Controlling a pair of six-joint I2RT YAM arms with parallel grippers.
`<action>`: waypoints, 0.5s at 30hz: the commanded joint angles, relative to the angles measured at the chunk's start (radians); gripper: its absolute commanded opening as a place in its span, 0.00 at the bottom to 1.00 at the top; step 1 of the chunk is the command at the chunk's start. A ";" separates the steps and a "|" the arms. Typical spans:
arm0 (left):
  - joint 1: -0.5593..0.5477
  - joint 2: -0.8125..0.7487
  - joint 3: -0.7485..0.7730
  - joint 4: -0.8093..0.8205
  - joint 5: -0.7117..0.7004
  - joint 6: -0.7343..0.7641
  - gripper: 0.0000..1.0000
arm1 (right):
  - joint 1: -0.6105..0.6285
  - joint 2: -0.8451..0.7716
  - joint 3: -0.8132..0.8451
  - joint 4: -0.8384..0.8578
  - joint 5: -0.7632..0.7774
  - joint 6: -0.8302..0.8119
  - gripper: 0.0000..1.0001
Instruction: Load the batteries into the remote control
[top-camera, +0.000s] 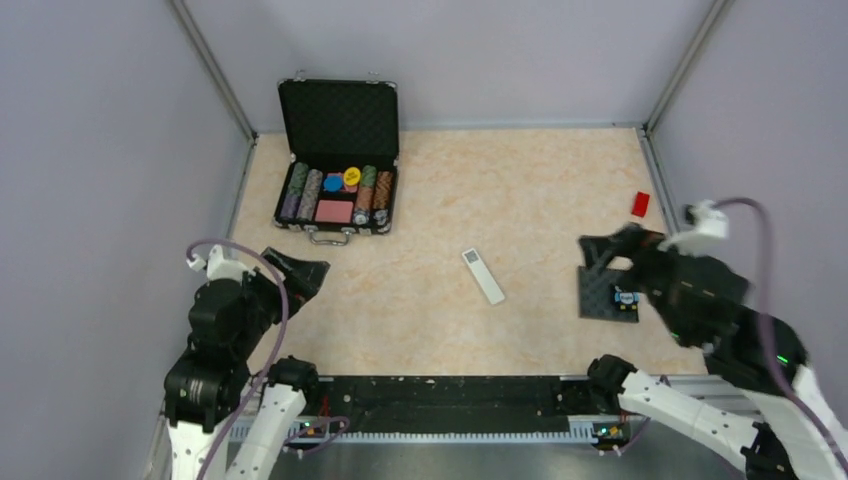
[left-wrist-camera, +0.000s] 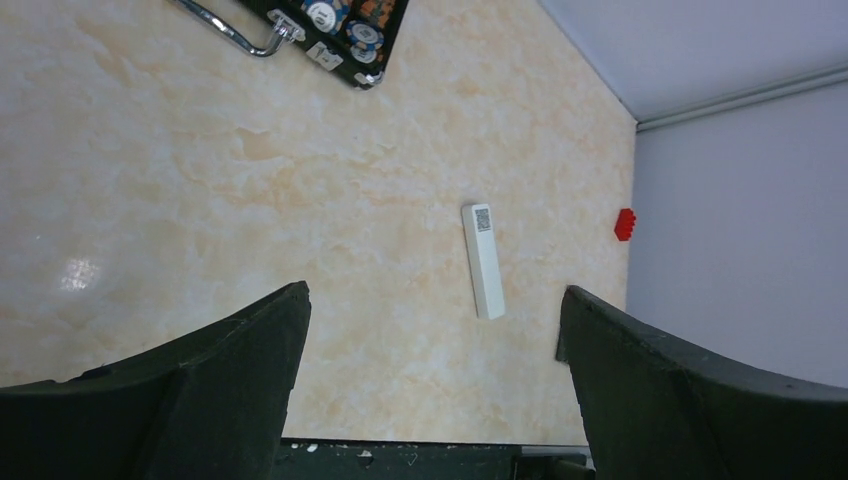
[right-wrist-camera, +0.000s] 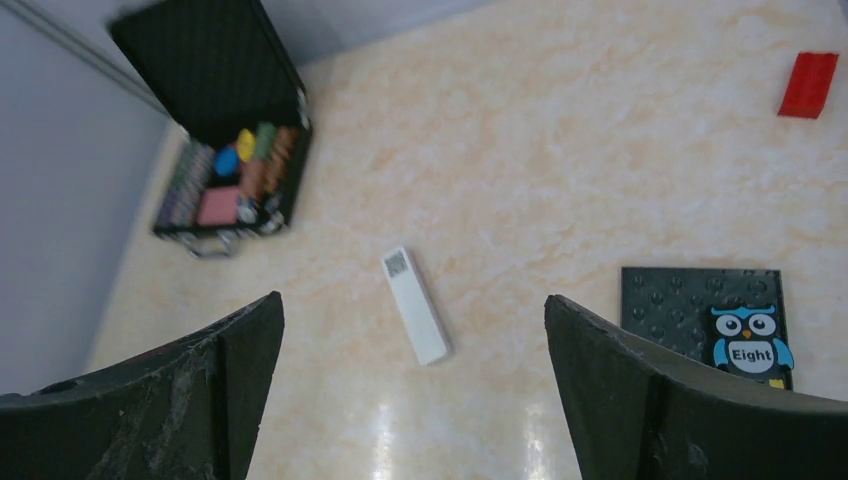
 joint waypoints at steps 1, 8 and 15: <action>0.000 -0.125 0.002 0.029 0.019 0.059 0.99 | -0.011 -0.171 0.203 -0.314 0.108 0.075 0.99; 0.000 -0.209 0.035 -0.044 -0.052 0.121 0.99 | -0.011 -0.245 0.384 -0.490 0.123 0.133 0.99; 0.000 -0.216 0.034 -0.057 -0.052 0.117 0.99 | -0.010 -0.267 0.367 -0.496 0.129 0.141 0.99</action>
